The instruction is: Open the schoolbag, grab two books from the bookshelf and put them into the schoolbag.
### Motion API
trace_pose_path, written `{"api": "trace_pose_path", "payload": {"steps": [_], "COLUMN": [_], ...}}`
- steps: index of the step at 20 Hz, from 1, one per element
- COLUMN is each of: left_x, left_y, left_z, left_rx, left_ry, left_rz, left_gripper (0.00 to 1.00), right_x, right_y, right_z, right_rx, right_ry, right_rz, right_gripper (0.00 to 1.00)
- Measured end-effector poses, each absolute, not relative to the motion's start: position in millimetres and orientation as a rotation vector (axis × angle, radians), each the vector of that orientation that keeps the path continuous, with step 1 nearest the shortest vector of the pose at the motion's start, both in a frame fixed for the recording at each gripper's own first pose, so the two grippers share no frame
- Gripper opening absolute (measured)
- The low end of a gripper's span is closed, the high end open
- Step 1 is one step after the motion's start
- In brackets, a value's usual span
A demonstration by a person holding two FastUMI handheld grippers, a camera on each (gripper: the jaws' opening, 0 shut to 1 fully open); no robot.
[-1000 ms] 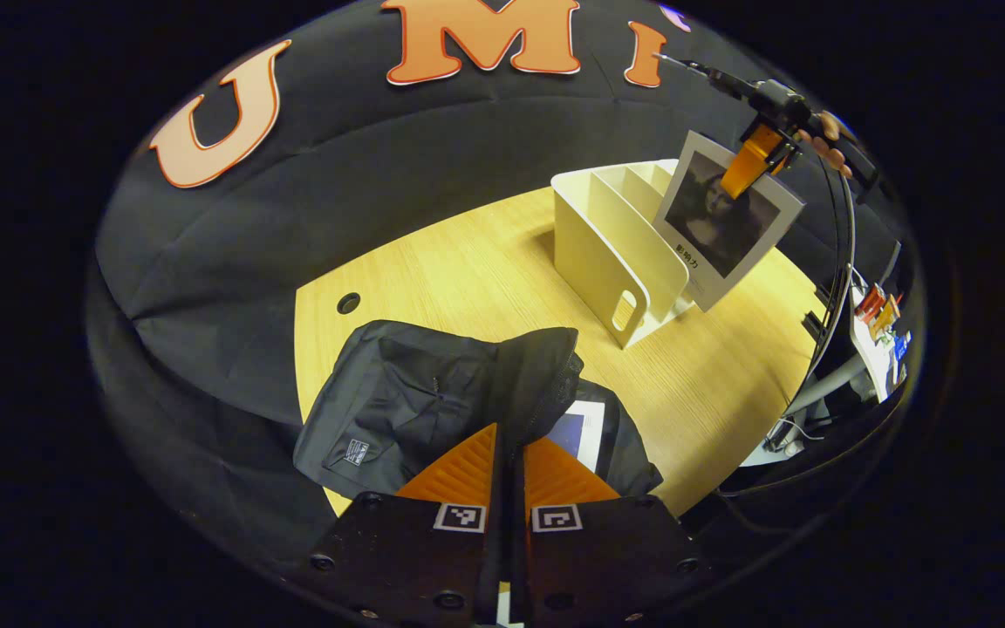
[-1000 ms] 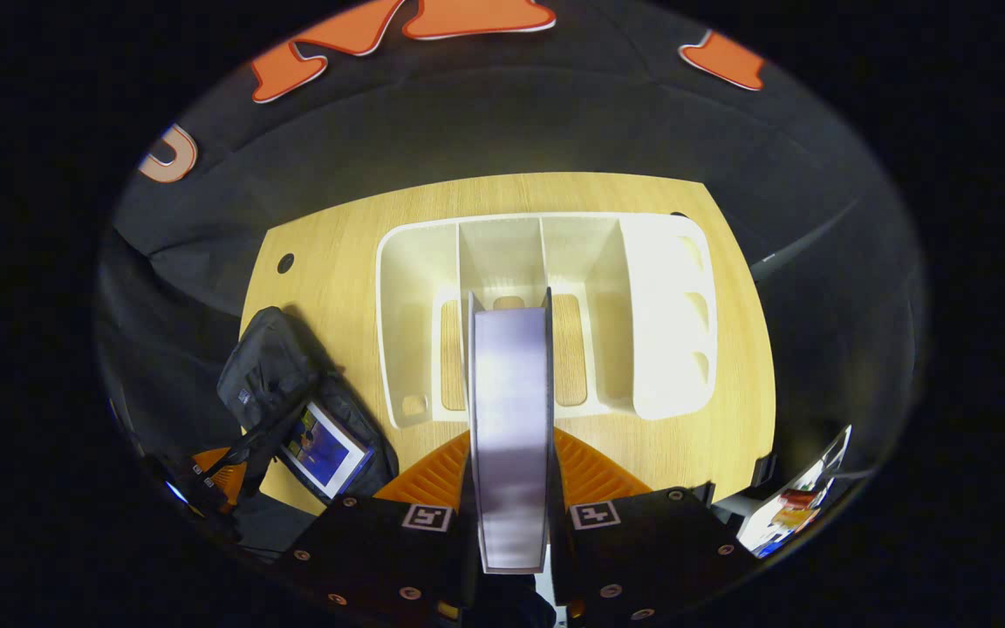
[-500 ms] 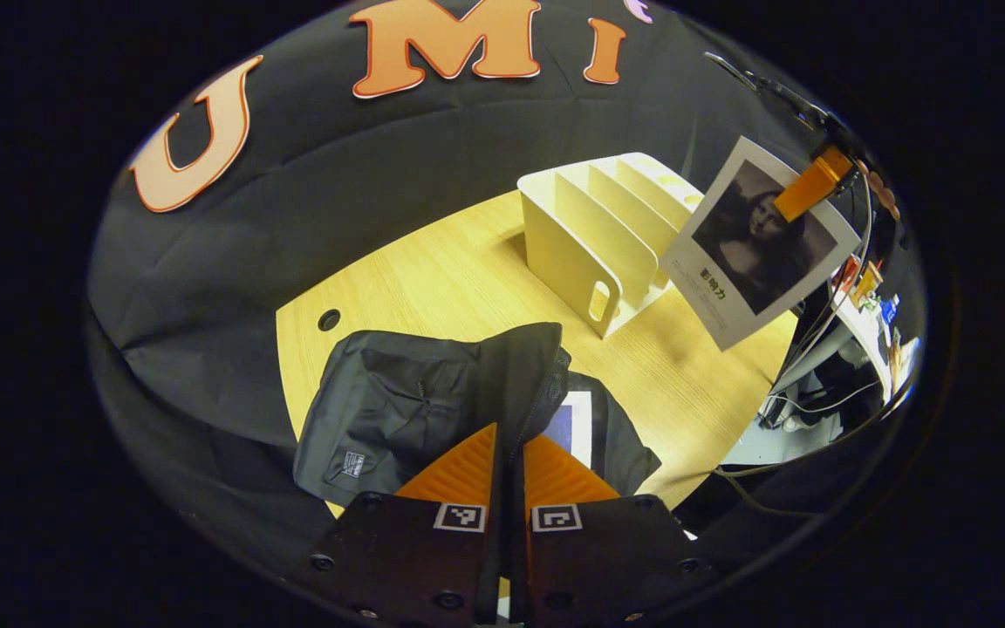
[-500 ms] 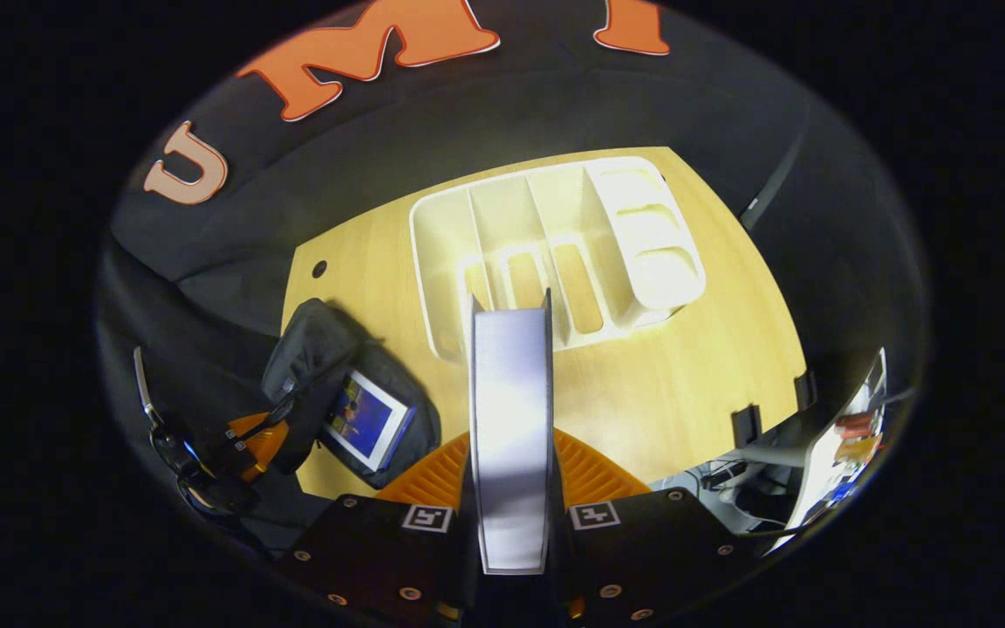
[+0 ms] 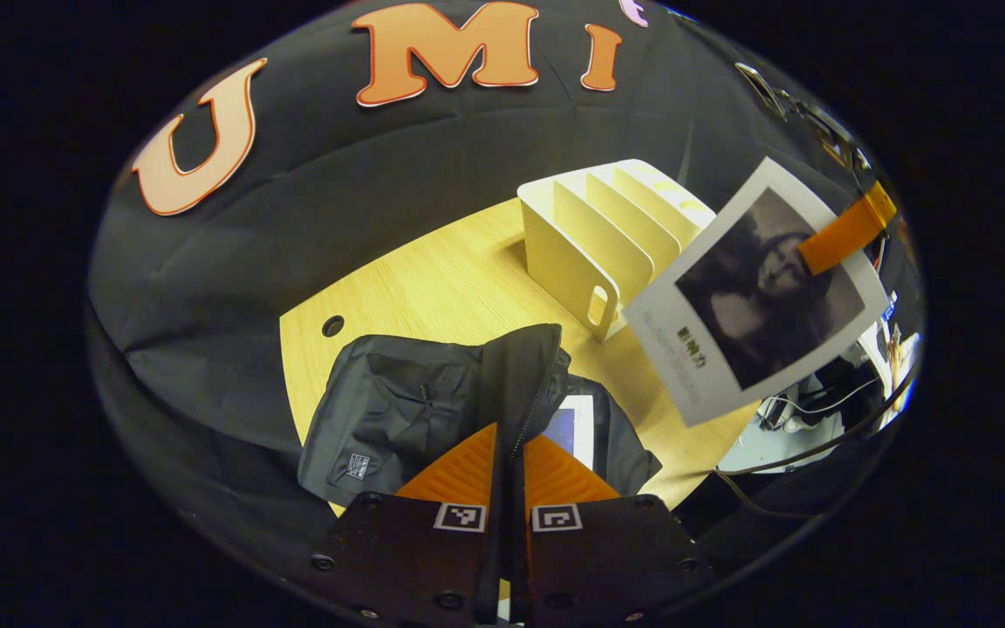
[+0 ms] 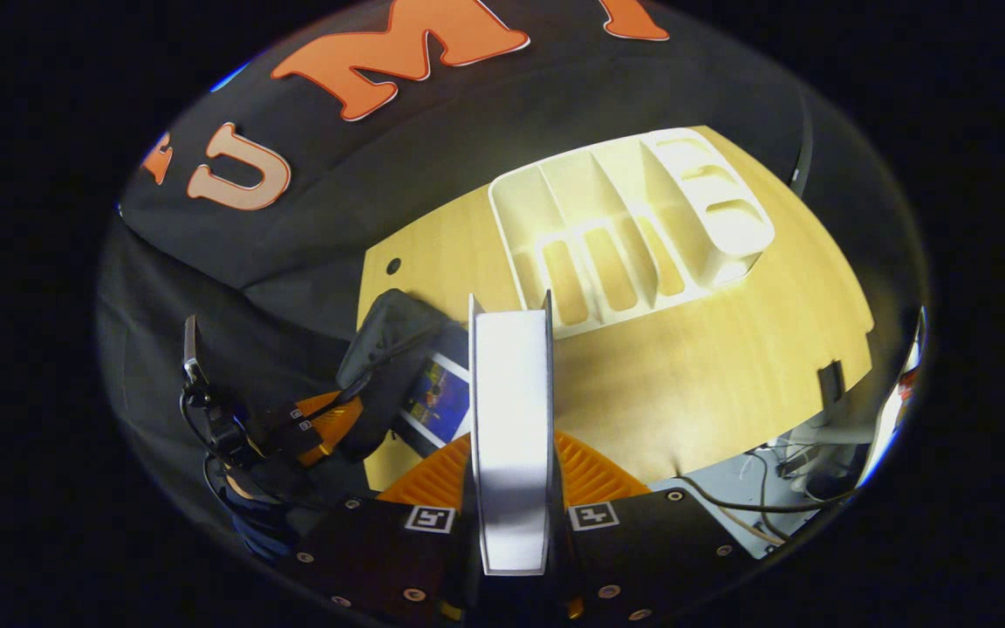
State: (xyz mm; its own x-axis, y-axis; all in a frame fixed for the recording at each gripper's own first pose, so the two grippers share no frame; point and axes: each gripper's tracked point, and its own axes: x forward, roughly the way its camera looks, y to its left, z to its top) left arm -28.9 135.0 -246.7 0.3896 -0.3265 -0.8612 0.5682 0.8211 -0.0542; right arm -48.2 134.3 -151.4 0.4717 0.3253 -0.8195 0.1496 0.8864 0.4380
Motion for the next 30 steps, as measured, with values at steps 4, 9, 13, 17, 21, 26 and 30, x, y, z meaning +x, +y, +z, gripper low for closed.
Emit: {"api": "trace_pose_path", "payload": {"steps": [4, 9, 13, 17, 21, 26, 30], "left_x": [-31, -29, -25, -18, -20, -29, -32], "left_y": [137, 132, 129, 123, 115, 100, 90], "left_z": [-241, -235, -231, -225, -226, -231, -233], "left_rx": [0.238, 0.207, 0.197, 0.181, 0.155, 0.141, 0.145], "left_ry": [1.001, 0.985, 0.959, 0.934, 0.94, 0.963, 0.973], "left_rz": [-0.56, -0.534, -0.509, -0.479, -0.452, -0.467, -0.48], "left_gripper": [0.05, 0.05, 0.05, 0.05, 0.05, 0.05, 0.05], "right_x": [-43, -23, -3, 5, 12, 18, 29], "right_y": [176, 219, 244, 266, 281, 304, 319], "right_z": [-185, -216, -238, -258, -270, -288, -299], "right_rx": [0.631, 0.794, 0.866, 0.998, 1.103, 1.161, 1.185], "right_ry": [1.083, 1.026, 0.953, 0.927, 0.869, 0.85, 0.828], "right_rz": [0.183, 0.267, 0.313, 0.324, 0.305, 0.319, 0.334], "right_gripper": [0.32, 0.32, 0.31, 0.31, 0.31, 0.31, 0.31]}}
